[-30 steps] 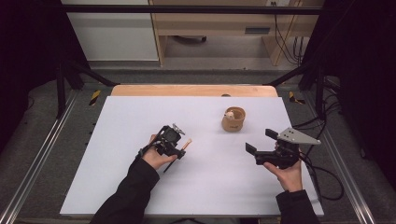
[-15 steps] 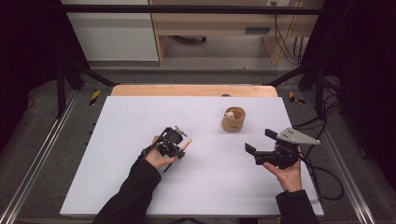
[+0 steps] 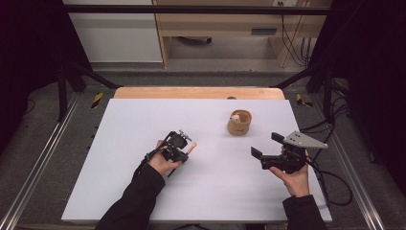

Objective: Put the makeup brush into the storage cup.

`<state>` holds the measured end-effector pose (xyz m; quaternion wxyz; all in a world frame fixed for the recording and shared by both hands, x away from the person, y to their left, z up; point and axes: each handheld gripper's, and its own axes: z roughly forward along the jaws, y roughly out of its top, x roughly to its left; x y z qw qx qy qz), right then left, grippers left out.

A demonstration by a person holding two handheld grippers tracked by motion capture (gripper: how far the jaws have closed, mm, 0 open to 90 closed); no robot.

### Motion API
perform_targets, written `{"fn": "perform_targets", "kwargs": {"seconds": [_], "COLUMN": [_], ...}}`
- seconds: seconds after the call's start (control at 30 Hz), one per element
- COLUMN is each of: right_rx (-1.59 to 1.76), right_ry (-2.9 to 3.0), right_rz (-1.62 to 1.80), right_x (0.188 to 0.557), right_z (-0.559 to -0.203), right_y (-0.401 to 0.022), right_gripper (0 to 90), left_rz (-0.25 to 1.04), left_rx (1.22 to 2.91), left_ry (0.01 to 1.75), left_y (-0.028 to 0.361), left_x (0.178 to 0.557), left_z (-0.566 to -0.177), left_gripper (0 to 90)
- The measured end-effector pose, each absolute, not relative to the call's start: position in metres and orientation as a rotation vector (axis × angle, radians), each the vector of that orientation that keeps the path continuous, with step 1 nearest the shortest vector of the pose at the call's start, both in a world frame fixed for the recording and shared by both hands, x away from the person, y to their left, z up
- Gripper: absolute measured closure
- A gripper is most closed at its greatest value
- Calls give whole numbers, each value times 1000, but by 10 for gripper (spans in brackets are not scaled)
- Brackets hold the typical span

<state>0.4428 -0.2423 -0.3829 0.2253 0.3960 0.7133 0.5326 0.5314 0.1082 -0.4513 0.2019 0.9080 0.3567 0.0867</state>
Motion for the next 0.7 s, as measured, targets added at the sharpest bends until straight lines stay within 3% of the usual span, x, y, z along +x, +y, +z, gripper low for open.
{"fn": "perform_targets", "kwargs": {"seconds": [0.7], "right_rx": [1099], "right_ry": [1965], "right_rz": [1473], "right_x": [443], "right_z": [-383], "right_y": [-241], "right_gripper": [42], "left_rz": [246], "left_rx": [2548], "left_ry": [989], "left_y": [106], "left_x": [529], "left_z": [-451], "left_gripper": [824]}}
